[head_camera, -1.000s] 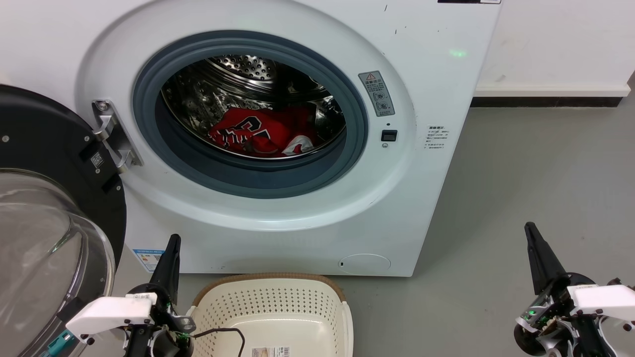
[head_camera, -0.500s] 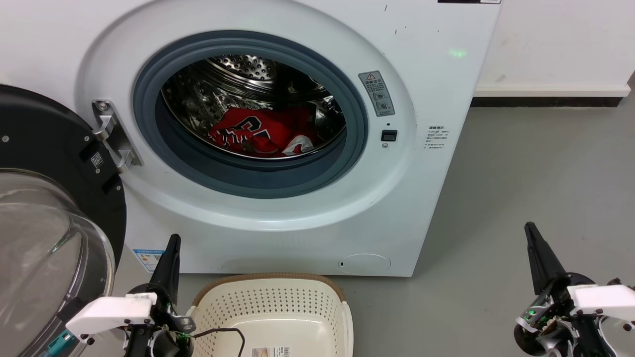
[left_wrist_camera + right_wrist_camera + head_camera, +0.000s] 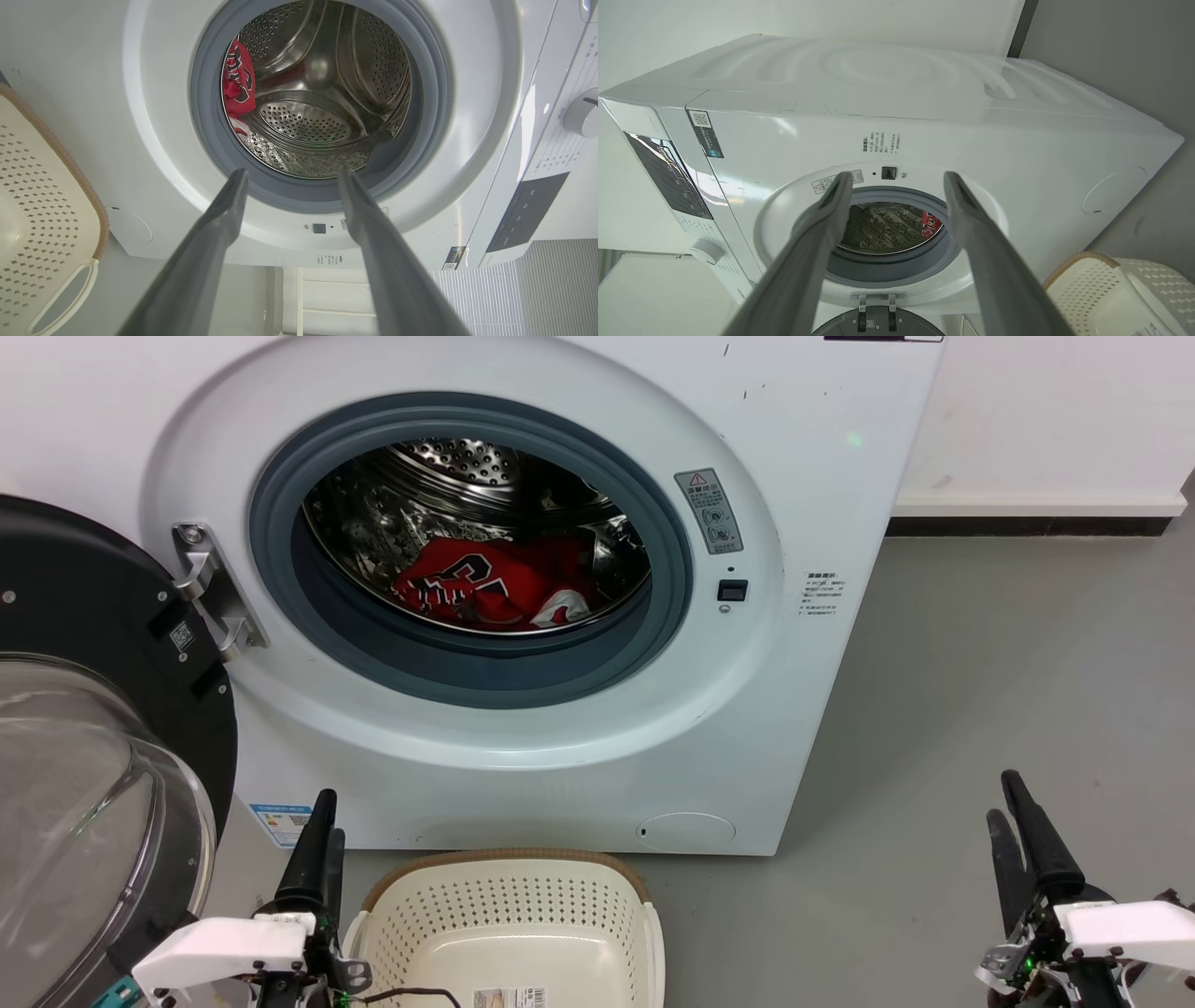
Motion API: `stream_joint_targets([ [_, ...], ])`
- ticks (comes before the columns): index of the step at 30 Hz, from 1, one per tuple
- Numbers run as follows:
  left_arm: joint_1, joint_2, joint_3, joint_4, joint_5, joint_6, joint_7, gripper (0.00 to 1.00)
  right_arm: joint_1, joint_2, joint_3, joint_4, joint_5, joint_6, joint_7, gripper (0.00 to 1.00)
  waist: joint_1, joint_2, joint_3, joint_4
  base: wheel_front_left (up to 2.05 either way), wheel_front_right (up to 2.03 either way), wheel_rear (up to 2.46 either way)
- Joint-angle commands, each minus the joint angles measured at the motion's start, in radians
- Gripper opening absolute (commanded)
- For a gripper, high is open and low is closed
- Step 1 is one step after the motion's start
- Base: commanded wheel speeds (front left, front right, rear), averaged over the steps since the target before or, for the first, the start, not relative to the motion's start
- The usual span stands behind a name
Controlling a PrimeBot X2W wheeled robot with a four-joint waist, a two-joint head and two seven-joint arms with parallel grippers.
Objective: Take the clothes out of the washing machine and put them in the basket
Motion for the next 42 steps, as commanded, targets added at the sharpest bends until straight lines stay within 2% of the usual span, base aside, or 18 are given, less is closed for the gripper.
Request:
stream_joint_targets([
  [1,-0.014,0.003,-0.004,-0.034,0.050,0.006,-0.012,1.00,-0.007,-0.001,0.000,-0.036,-0.055,0.000,-0.013,1.00,0.0000,0.0000,0.001,0.000,0.00,0.00,0.00],
  [24,0.015,0.004,-0.097,-0.138,0.536,0.120,-0.109,1.00,0.048,-0.002,0.051,-0.181,-0.610,0.000,-0.110,1.00,0.0000,0.0000,0.006,-0.003,0.00,0.00,0.00],
  [33,0.025,0.007,-0.123,-0.156,0.681,0.160,-0.141,1.00,0.068,-0.002,0.058,-0.207,-0.768,0.000,-0.142,1.00,-0.0001,0.0000,0.005,-0.003,0.00,0.00,0.00],
  [42,0.036,0.012,-0.146,-0.175,0.789,0.180,-0.168,1.00,0.087,-0.002,0.067,-0.228,-0.886,0.000,-0.168,1.00,-0.0001,0.0000,0.003,-0.003,0.00,0.00,0.00],
])
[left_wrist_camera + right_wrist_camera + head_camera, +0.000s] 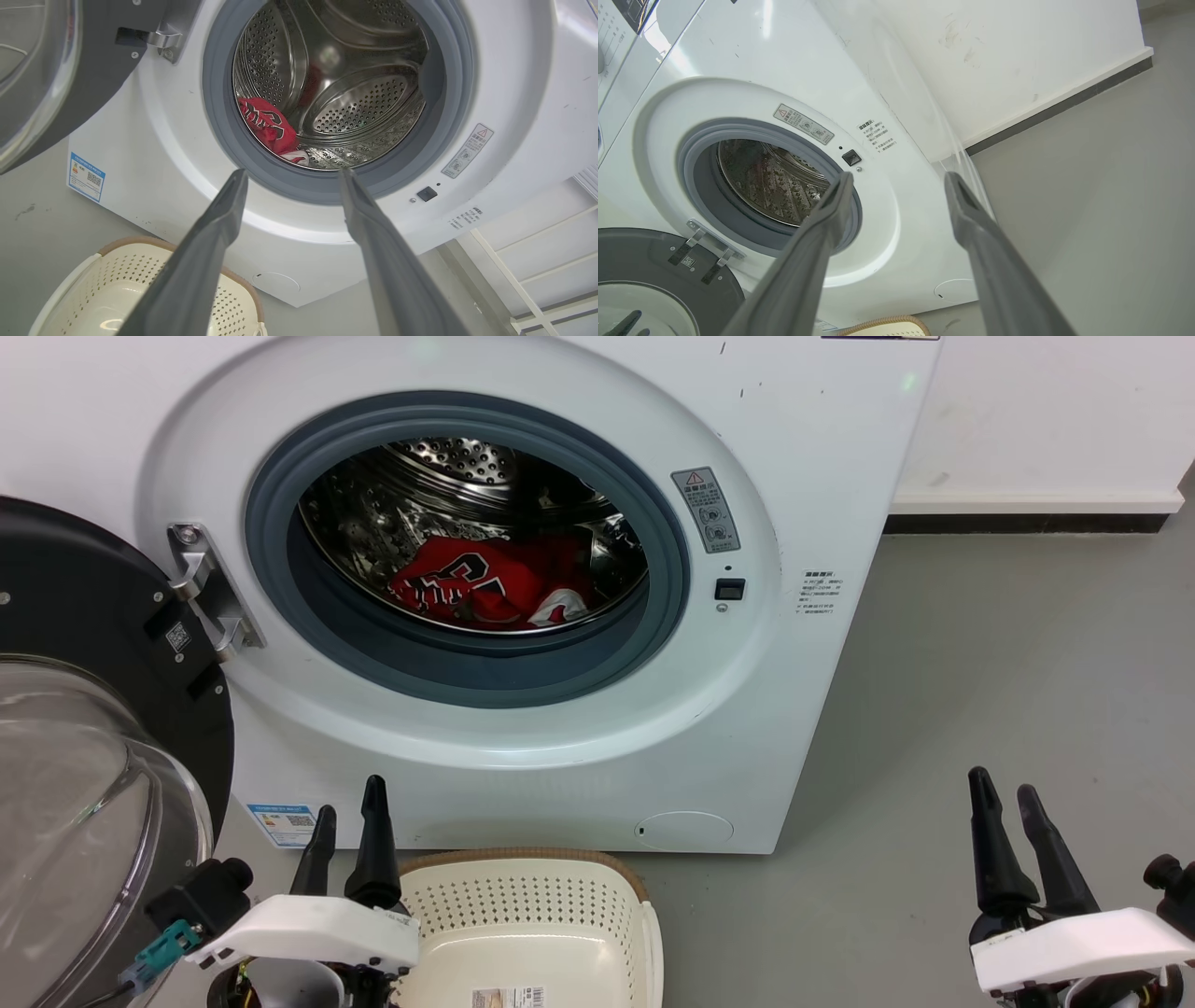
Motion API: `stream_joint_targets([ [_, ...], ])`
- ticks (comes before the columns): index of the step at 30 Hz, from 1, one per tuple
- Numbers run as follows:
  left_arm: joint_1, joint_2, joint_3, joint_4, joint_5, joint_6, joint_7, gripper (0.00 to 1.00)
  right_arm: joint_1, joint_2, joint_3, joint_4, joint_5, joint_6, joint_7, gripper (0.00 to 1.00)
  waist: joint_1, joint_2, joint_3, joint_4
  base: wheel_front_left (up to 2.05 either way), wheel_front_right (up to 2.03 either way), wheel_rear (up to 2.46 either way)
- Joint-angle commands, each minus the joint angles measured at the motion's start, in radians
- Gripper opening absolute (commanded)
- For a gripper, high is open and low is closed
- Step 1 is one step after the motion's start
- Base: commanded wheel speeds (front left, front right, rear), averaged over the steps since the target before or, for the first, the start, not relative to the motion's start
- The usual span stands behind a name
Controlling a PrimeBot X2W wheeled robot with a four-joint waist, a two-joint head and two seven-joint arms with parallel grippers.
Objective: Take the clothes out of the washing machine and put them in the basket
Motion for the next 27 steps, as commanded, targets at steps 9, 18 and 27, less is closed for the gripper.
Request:
stream_joint_targets([
  [9,0.012,0.006,-0.020,-0.030,0.124,0.023,-0.033,1.00,0.017,-0.004,0.003,-0.041,-0.128,0.000,-0.034,1.00,-0.0001,0.0000,-0.001,0.001,0.00,0.00,0.00],
  [18,0.027,0.005,-0.034,-0.038,0.219,0.028,-0.058,1.00,0.036,-0.004,0.004,-0.066,-0.228,0.000,-0.059,1.00,-0.0001,0.0000,-0.004,-0.001,0.00,0.00,0.00],
  [27,0.041,0.002,-0.037,-0.039,0.306,0.022,-0.081,1.00,0.052,-0.005,0.006,-0.088,-0.335,0.000,-0.082,1.00,-0.0001,0.0000,-0.003,0.000,0.00,0.00,0.00],
])
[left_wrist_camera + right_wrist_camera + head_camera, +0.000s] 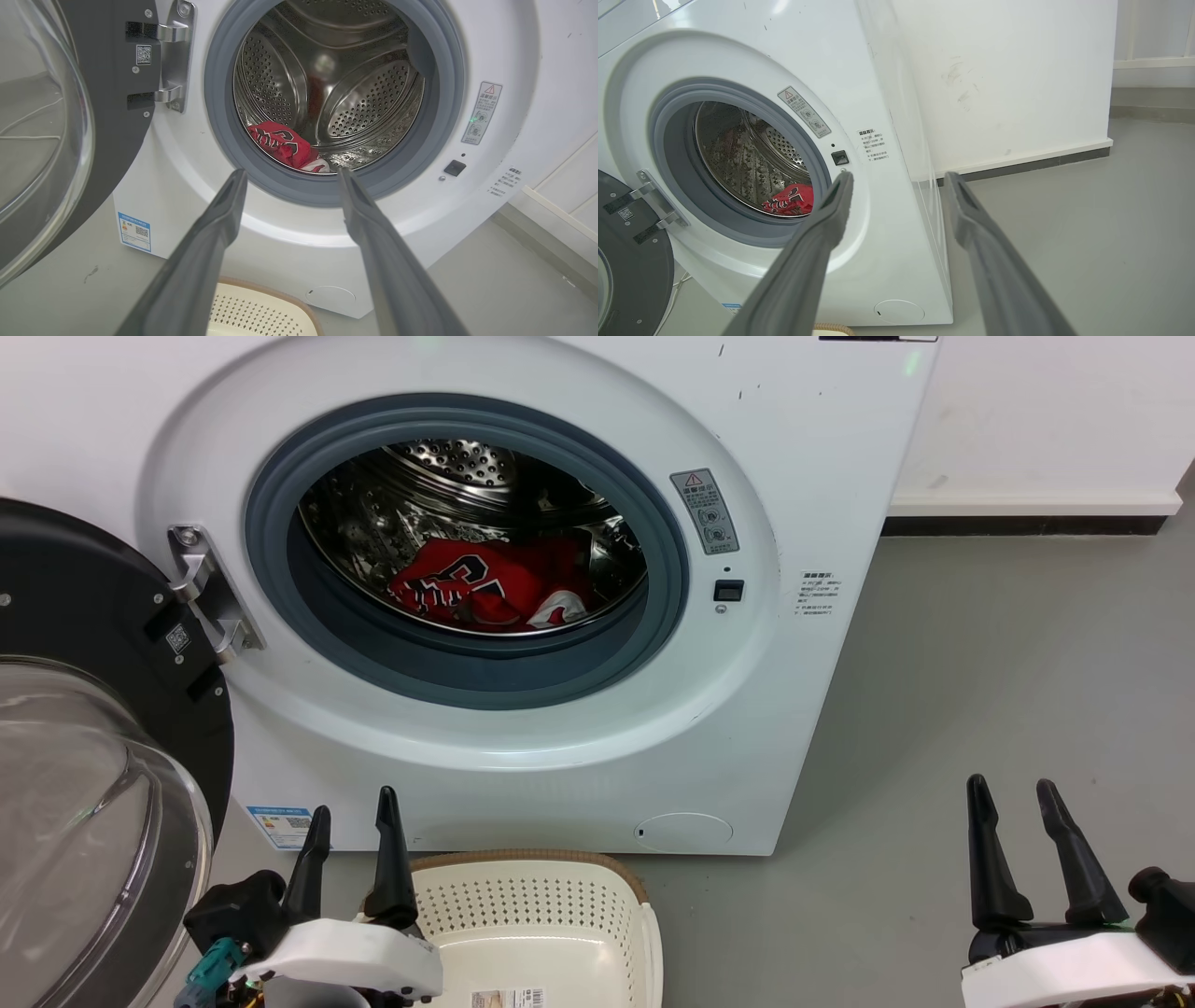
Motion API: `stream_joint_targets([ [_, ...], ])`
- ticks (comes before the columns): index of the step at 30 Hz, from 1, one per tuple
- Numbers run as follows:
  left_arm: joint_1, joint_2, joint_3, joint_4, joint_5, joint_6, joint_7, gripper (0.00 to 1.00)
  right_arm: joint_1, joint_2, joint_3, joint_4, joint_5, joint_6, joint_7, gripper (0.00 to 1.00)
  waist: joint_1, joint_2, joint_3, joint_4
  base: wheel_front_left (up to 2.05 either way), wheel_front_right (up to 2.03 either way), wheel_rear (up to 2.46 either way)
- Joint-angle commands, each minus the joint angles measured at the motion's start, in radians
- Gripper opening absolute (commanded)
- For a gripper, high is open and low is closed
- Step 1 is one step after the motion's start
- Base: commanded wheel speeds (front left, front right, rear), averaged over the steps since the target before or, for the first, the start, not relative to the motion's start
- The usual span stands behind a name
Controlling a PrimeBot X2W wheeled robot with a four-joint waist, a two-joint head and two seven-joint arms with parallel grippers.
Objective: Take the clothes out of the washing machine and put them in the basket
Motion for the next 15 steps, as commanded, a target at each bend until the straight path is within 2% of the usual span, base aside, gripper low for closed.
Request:
stream_joint_targets([
  [1,0.003,0.001,-0.003,-0.011,0.027,-0.002,-0.010,1.00,0.004,-0.004,0.002,-0.016,-0.028,0.000,-0.008,1.00,0.0000,0.0000,0.000,0.000,0.00,0.00,0.00],
  [15,0.017,-0.001,-0.010,-0.006,0.152,0.001,-0.042,1.00,0.027,-0.004,0.005,-0.041,-0.170,0.000,-0.041,1.00,0.0000,0.0000,0.003,0.001,0.00,0.00,0.00],
])
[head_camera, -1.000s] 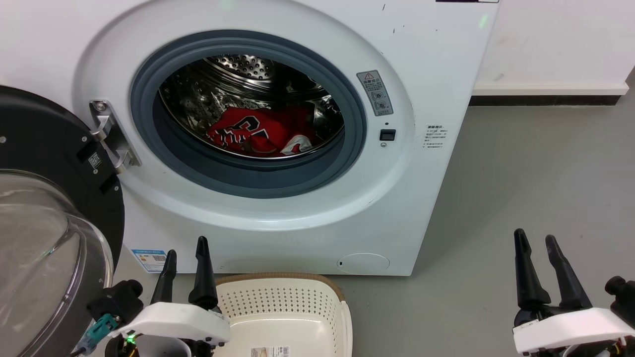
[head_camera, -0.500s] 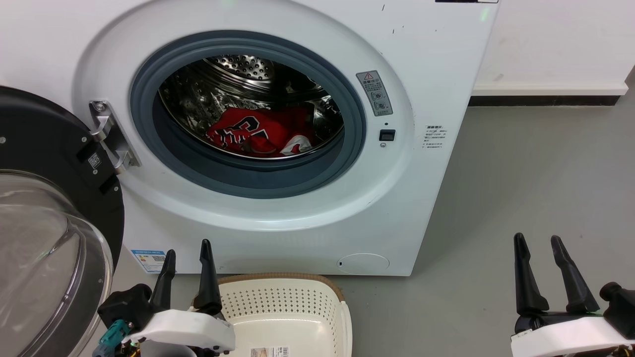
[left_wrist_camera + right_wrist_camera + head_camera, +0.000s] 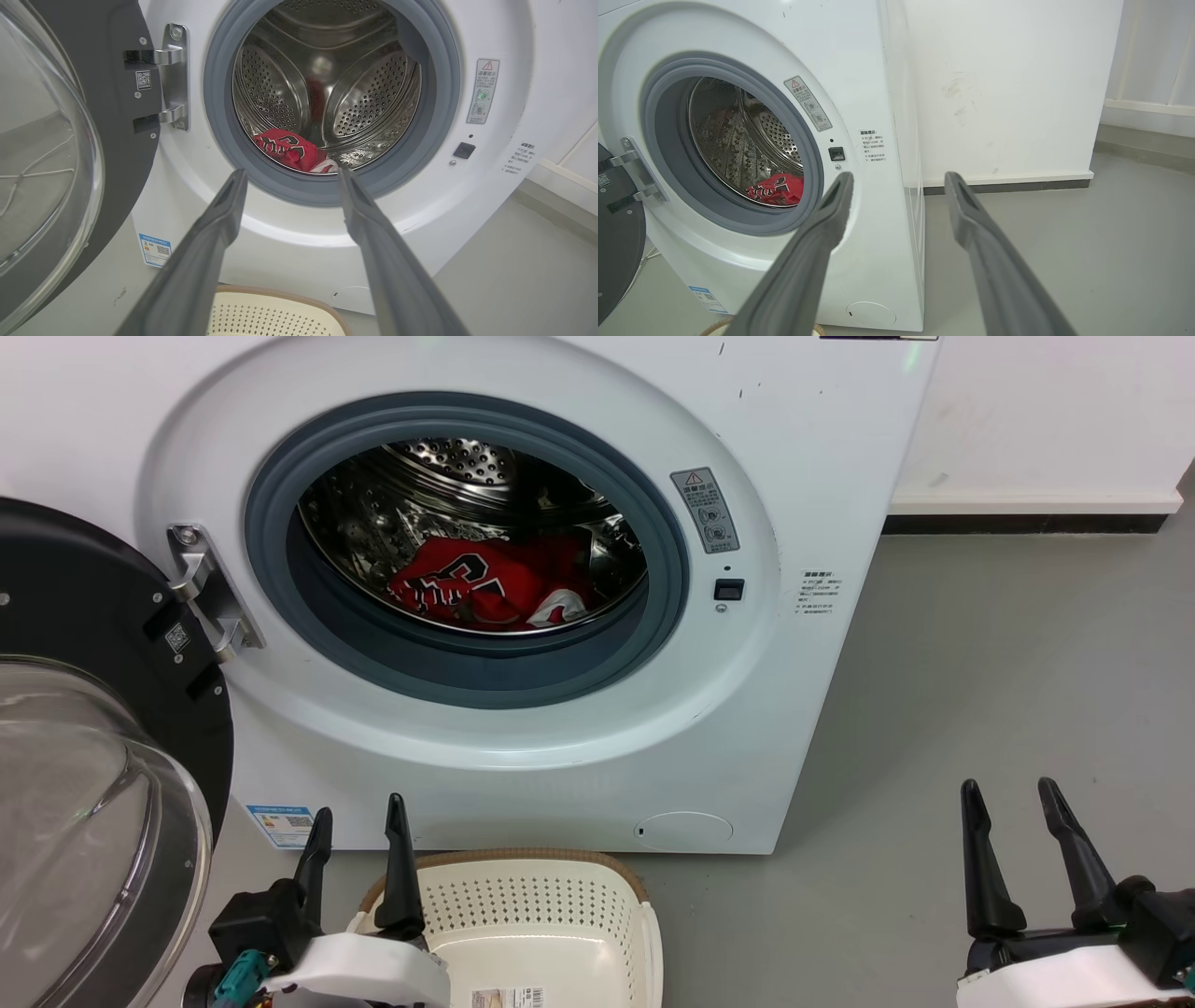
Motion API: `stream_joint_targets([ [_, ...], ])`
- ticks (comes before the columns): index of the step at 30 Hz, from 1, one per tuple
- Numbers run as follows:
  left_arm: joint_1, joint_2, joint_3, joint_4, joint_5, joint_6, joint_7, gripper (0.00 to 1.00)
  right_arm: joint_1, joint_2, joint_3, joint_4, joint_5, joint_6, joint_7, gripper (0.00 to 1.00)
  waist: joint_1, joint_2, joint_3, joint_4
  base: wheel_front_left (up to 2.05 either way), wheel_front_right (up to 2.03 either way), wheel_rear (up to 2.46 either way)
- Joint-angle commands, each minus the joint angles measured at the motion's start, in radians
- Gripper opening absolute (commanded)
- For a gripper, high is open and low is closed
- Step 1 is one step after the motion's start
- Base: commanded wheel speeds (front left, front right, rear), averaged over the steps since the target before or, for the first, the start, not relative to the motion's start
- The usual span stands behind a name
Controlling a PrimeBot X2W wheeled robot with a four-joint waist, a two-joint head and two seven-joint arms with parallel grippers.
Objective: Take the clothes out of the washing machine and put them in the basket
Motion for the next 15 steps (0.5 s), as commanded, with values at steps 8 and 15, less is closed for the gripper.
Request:
stream_joint_targets([
  [8,0.016,0.000,-0.003,-0.004,0.079,0.010,-0.025,1.00,0.022,-0.004,0.004,-0.023,-0.092,0.000,-0.026,1.00,0.0000,-0.0001,-0.001,-0.004,0.00,0.00,0.00],
  [15,0.020,0.000,-0.009,0.003,0.124,0.018,-0.039,1.00,0.029,-0.004,0.001,-0.032,-0.142,0.000,-0.038,1.00,0.0000,-0.0001,0.000,-0.003,0.00,0.00,0.00],
])
